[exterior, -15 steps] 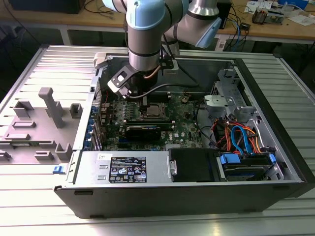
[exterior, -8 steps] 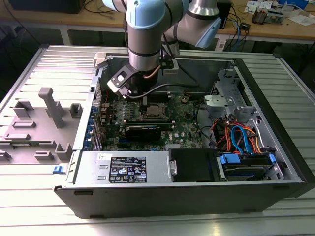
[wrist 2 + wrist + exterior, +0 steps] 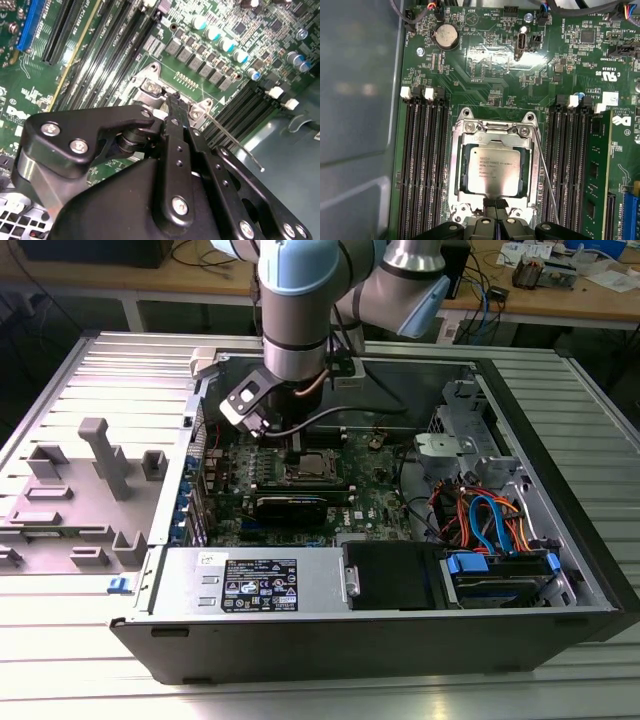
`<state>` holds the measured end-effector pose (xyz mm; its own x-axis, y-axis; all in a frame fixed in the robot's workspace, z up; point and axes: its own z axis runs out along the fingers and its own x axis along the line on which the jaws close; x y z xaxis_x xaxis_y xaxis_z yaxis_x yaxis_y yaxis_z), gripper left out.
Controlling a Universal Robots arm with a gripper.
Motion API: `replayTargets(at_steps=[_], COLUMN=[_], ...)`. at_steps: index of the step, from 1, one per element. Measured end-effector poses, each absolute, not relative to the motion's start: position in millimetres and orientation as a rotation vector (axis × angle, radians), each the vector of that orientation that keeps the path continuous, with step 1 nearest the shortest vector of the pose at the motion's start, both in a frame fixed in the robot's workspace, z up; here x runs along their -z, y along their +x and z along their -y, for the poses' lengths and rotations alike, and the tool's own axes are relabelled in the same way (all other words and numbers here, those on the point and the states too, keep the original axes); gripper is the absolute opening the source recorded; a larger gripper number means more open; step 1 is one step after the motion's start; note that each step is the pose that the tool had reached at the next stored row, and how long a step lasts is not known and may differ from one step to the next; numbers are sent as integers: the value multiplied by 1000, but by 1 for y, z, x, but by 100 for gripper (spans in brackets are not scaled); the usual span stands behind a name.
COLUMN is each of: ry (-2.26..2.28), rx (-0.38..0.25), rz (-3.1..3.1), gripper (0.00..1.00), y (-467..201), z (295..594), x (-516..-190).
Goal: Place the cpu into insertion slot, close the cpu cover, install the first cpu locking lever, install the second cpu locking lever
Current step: 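Close the cpu cover, then install the first cpu locking lever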
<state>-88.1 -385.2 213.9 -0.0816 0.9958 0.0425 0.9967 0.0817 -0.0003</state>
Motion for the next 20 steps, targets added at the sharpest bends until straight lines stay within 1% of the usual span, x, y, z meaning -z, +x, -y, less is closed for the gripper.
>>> replayTargets(at_steps=[13, 20], ry=[-2107, -2107], rx=[43, 43], rz=[2287, 2286], gripper=[11, 11], y=[-55, -54], z=[385, 385], x=[-214, -214])
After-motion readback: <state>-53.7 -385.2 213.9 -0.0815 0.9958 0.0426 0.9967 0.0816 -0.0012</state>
